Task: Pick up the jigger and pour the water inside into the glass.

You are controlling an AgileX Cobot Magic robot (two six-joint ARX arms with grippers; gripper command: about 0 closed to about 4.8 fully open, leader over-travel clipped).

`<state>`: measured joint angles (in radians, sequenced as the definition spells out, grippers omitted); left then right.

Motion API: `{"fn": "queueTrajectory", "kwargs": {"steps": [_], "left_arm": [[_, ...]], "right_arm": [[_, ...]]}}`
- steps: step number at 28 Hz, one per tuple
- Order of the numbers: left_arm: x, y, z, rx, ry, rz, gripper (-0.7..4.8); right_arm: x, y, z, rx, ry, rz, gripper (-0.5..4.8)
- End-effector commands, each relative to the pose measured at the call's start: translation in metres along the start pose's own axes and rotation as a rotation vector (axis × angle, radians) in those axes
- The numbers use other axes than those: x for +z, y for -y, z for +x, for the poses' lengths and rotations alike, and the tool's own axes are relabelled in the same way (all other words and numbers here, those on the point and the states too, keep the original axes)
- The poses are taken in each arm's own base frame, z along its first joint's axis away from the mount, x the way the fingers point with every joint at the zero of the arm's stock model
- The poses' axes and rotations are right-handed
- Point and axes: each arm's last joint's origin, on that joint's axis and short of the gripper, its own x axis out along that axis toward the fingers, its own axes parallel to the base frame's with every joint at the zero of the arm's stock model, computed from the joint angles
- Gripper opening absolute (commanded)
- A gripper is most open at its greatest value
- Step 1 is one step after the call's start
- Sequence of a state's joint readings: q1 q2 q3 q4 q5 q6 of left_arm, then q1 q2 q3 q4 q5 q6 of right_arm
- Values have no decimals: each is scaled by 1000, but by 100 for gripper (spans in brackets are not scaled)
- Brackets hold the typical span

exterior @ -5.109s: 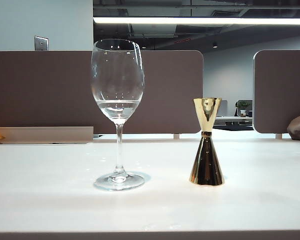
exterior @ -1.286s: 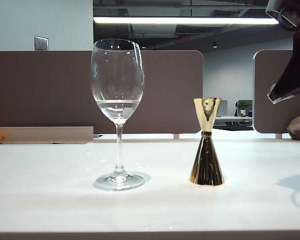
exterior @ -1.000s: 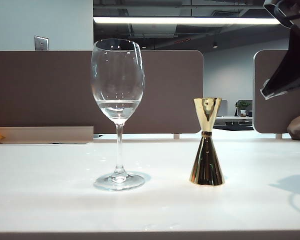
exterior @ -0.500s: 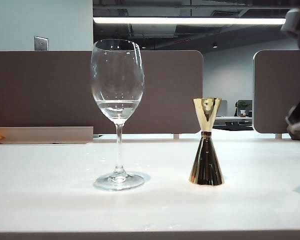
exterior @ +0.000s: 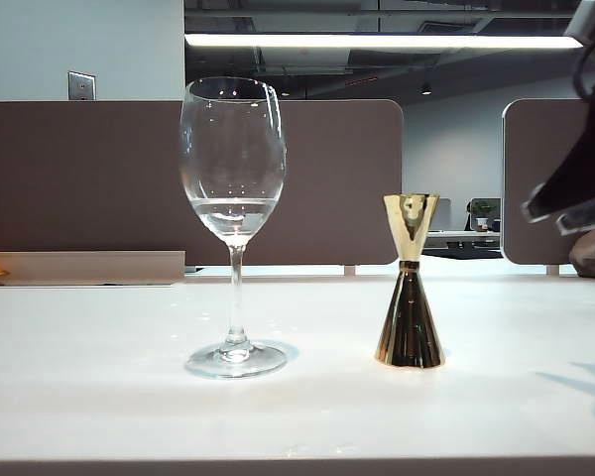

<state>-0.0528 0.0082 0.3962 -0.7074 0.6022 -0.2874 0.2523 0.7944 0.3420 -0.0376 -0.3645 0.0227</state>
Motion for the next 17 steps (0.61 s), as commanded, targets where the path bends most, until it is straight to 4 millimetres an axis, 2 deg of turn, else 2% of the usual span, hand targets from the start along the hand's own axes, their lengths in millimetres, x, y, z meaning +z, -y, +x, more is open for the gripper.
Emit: {"fn": "queueTrajectory", "kwargs": {"steps": [1, 17], "left_arm": [[2, 1, -1, -6, 12, 8, -2], [2, 1, -1, -6, 12, 8, -3]], "right_arm": [[2, -3, 9, 42, 5, -15, 253], [2, -19, 46, 152, 28, -88, 275]]}}
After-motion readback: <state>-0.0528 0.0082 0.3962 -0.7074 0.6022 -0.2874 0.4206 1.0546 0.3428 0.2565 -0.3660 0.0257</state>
